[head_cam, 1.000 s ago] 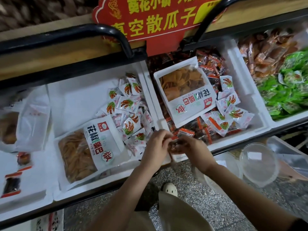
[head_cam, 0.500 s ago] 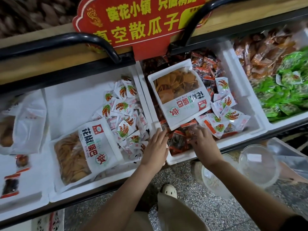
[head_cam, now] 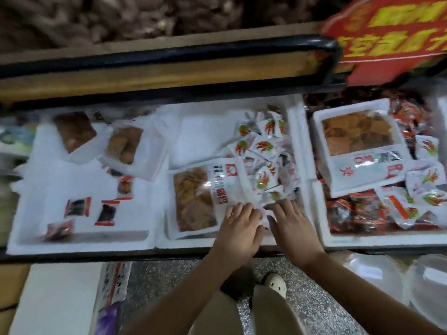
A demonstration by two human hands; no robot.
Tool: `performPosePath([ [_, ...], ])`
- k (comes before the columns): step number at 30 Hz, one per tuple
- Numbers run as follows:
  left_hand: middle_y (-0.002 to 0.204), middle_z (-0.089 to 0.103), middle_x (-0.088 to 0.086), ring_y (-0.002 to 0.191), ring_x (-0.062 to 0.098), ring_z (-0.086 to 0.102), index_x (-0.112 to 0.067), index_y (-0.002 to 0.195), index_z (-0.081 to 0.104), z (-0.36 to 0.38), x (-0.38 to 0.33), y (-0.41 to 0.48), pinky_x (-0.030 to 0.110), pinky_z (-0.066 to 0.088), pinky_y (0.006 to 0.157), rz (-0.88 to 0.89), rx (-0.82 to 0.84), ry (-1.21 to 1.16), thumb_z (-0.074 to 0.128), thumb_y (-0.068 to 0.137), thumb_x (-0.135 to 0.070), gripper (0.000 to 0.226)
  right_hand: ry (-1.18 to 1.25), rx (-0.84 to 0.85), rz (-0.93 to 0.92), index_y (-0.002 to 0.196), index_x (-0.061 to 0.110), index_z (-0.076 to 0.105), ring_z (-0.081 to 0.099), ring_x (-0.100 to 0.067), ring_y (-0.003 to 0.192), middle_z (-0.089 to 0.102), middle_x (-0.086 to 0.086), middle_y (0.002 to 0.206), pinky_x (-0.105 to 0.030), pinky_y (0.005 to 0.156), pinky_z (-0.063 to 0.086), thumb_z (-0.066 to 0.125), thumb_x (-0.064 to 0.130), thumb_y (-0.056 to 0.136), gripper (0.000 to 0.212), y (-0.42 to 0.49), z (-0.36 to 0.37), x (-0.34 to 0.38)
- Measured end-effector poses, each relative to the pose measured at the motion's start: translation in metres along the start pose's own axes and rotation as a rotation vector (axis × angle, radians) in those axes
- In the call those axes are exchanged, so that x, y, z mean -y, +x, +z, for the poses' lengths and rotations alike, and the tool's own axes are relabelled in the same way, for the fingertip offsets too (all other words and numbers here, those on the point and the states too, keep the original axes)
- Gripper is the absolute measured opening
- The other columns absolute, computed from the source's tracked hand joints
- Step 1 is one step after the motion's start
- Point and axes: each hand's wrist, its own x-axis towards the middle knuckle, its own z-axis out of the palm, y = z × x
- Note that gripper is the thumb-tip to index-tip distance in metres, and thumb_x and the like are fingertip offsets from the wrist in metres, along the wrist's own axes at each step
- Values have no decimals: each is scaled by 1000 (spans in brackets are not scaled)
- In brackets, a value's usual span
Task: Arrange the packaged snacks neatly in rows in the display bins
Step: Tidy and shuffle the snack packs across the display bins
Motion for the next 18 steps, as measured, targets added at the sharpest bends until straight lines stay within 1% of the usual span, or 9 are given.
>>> performPosePath([
  [2, 92, 58, 0, 87, 19, 50, -17, 91, 61, -24, 39, -28, 32, 36, 80, -57, -38, 7, 45, 84, -29, 21, 35, 19, -76, 104, 15, 56, 59, -26, 83, 59, -6, 93, -36, 66, 54, 55, 18, 84, 20, 17, 17, 42],
  [4, 89, 58, -1, 83, 18, 54, -20, 88, 60, -48, 81, -59, 33, 43, 74, -125, -9, 80, 43, 84, -32, 22, 77, 59, -161, 103, 12, 56, 57, -27, 85, 58, -8, 95, -38, 68, 53, 43, 21, 86, 23, 34, 38, 87],
  [6, 84, 58, -3, 76, 17, 57, -22, 86, 62, -66, 130, -90, 31, 46, 68, -215, 24, 153, 40, 80, -34, 25, 131, 85, -227, 101, 9, 58, 53, -27, 86, 58, -10, 94, -38, 70, 51, 42, 20, 87, 24, 51, 58, 132],
  [8, 87, 59, -1, 79, 19, 57, -21, 91, 61, -78, 180, -122, 34, 43, 73, -310, 18, 151, 40, 78, -32, 27, 162, 113, -272, 106, 8, 61, 54, -22, 93, 60, -9, 100, -32, 78, 50, 44, 20, 87, 28, 68, 77, 172],
  [9, 91, 59, 0, 85, 19, 54, -21, 95, 59, -83, 204, -137, 34, 40, 76, -358, 11, 136, 41, 78, -31, 27, 167, 145, -286, 113, 9, 60, 55, -21, 101, 61, -8, 109, -31, 85, 50, 45, 18, 87, 31, 77, 88, 191],
  [10, 95, 60, 1, 89, 18, 52, -21, 98, 58, -89, 227, -151, 34, 40, 78, -410, 16, 125, 41, 79, -31, 28, 176, 184, -296, 124, 10, 55, 53, -22, 113, 57, -8, 122, -32, 95, 47, 47, 16, 90, 35, 86, 100, 207],
  [12, 101, 61, 6, 95, 23, 55, -17, 103, 59, -98, 272, -174, 39, 47, 81, -506, 49, 135, 45, 80, -28, 29, 180, 307, -299, 141, 13, 37, 37, -22, 133, 38, -6, 144, -31, 110, 30, 46, 16, 96, 47, 106, 125, 236],
  [15, 108, 62, 18, 99, 39, 59, -7, 107, 61, -105, 328, -193, 51, 51, 84, -632, 84, 87, 62, 78, -16, 30, 135, 378, -285, 149, 14, 17, 22, -22, 140, 20, -6, 154, -28, 113, 18, 44, 20, 97, 58, 139, 159, 269],
  [18, 112, 61, 24, 99, 45, 60, 0, 110, 61, -102, 373, -198, 53, 49, 82, -718, 126, 56, 76, 71, -6, 42, 51, 421, -240, 150, 13, 6, 13, -27, 143, 9, -8, 157, -31, 116, 12, 45, 23, 97, 67, 171, 189, 287],
])
